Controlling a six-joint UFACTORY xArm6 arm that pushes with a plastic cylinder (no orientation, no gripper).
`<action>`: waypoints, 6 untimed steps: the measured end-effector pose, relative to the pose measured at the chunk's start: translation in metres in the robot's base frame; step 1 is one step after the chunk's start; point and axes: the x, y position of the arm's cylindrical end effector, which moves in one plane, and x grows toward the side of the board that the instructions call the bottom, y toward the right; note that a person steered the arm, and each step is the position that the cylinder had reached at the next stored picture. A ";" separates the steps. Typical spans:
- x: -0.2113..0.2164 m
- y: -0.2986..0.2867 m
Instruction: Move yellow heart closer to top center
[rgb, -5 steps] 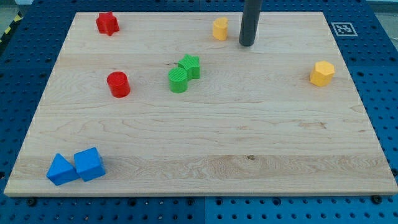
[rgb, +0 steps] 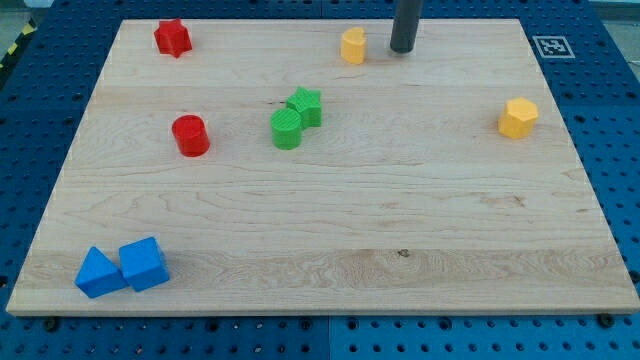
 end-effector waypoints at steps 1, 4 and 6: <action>0.010 0.000; -0.012 -0.036; 0.035 -0.037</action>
